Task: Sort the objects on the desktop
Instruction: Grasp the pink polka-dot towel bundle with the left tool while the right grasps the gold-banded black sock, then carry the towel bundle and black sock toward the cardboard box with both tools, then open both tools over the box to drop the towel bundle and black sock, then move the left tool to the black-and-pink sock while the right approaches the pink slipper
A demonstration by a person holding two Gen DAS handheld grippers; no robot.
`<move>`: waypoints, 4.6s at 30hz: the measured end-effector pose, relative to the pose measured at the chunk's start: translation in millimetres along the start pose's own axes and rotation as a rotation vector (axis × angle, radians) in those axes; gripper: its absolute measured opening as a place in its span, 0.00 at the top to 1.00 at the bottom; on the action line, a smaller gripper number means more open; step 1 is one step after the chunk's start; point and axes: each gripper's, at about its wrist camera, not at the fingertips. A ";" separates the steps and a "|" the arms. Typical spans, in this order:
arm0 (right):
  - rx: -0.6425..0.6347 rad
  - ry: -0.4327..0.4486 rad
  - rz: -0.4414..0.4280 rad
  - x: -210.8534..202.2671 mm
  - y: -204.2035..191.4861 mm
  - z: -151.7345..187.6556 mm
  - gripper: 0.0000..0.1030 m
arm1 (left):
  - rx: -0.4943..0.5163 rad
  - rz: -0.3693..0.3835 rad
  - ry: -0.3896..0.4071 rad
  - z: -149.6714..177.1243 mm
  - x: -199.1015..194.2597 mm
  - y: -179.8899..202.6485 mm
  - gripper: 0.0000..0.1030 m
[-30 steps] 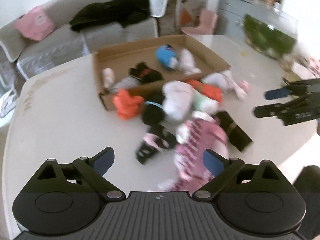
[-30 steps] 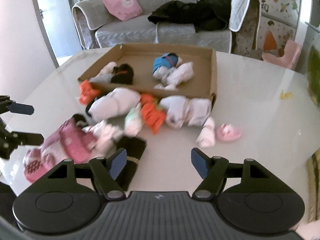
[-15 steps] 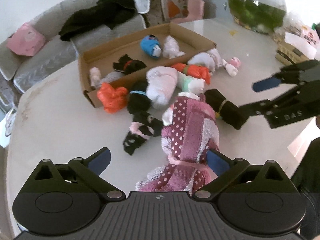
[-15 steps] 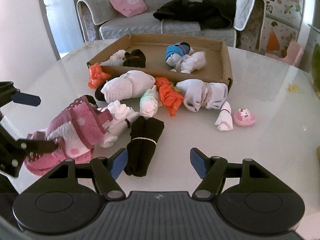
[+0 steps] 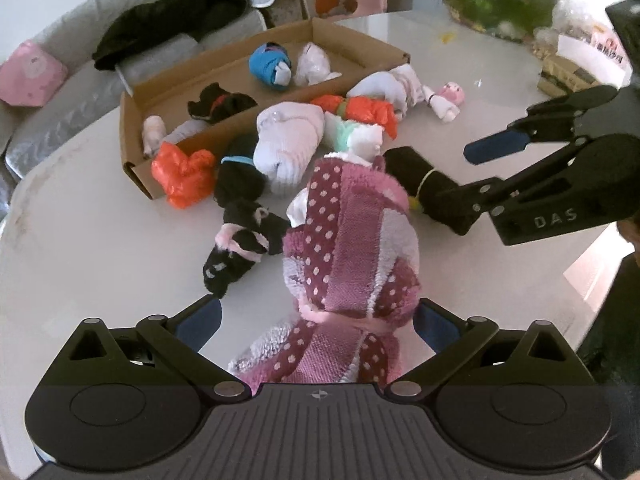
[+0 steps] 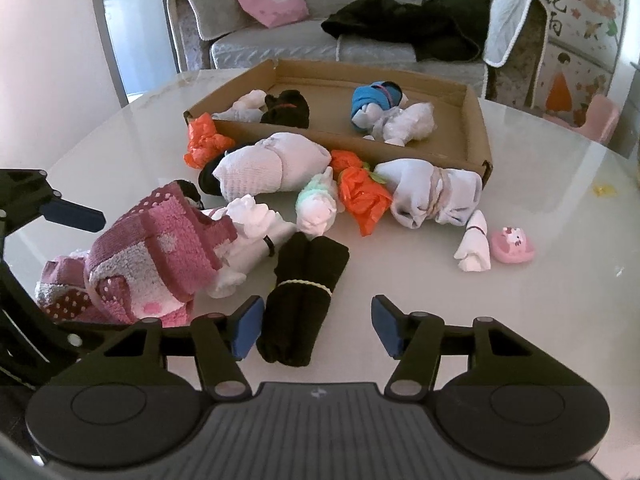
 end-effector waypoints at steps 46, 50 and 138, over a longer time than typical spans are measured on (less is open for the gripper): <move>0.070 0.049 0.025 -44.4 47.1 -1.7 0.70 | -0.173 0.013 0.108 -31.3 -71.9 -39.2 0.35; 0.060 0.072 0.027 -56.4 60.7 -14.7 0.70 | -0.182 -0.016 0.138 -55.4 -86.6 -50.0 0.35; 0.110 0.111 -0.001 -15.8 131.6 -85.5 0.45 | -0.342 0.025 0.048 -120.5 7.2 -99.0 0.01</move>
Point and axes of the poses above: each gripper's, at about its wrist camera, not at the fingertips, and x roughly the way its jaws point, y to its right, z to its underside, and after that the axes turned 15 degrees about -x, right-handed
